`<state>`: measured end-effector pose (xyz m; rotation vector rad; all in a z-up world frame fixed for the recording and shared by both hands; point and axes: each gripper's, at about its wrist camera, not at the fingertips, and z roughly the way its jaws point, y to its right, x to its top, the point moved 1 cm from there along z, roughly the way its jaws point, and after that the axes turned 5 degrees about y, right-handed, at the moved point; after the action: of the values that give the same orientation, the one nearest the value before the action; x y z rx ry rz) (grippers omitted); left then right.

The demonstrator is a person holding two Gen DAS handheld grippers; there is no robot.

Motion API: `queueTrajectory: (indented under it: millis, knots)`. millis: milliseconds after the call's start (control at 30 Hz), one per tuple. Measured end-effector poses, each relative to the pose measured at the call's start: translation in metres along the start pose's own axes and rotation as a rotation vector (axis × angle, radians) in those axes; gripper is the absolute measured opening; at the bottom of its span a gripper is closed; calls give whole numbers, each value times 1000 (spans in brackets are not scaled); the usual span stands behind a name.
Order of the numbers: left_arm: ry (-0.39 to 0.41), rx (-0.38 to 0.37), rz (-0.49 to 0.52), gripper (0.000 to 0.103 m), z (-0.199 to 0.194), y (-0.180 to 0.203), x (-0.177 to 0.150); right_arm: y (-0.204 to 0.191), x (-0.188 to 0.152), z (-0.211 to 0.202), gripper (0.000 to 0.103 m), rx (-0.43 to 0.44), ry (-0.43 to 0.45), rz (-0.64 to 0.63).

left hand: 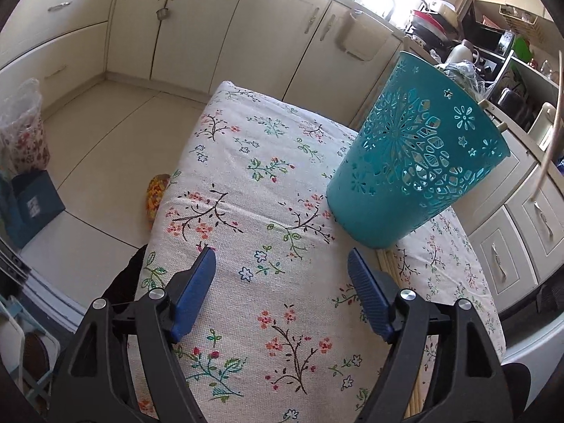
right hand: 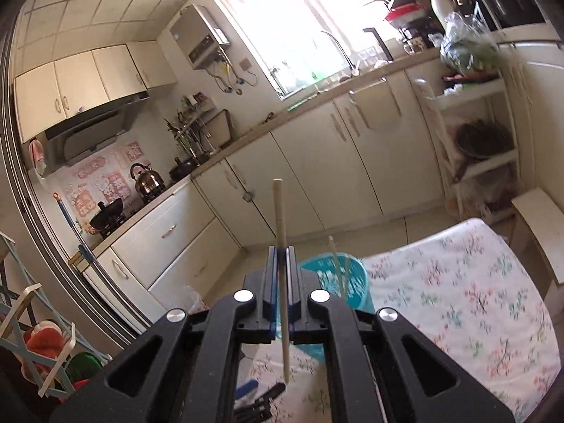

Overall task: Organize utensils
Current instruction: 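Drop the stick into the teal basket by opening the right gripper, then lower the left gripper to the stick bundle while the right gripper returns there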

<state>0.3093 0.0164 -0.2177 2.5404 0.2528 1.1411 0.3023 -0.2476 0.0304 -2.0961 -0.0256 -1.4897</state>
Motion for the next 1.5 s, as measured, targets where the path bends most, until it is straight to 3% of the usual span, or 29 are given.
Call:
queueTrajectory:
  millis: [200, 400, 533, 600, 833, 1067, 1100, 1167, 1300, 1500]
  knots:
    - [-2, -12, -10, 73, 2, -1, 0, 0, 6, 11, 4, -16, -17, -26]
    - [-6, -17, -12, 73, 3, -1, 0, -4, 31, 18, 4, -56, 43, -61]
    - [-6, -19, -14, 73, 3, -2, 0, 0, 27, 33, 3, -104, 43, -93]
    - [-6, -22, -15, 73, 3, -2, 0, 2, 16, 44, 3, -153, 29, -132]
    - [-9, -24, -13, 73, 3, -1, -1, 34, -41, 88, 4, -229, -163, -131]
    - [-15, -17, -11, 73, 5, 0, -2, 26, -54, 41, 4, -219, -74, -103]
    - [-16, -16, -11, 73, 5, -1, -2, 27, -61, 33, 6, -220, -72, -96]
    - [-16, -16, -12, 74, 5, -1, -2, 33, -74, 24, 34, -227, -84, -77]
    - [-22, -10, -9, 74, 6, -1, -2, 54, -129, 24, 37, -268, -233, -46]
    - [-26, -5, -8, 74, 6, -2, -3, 66, -187, 45, 28, -287, -407, -40]
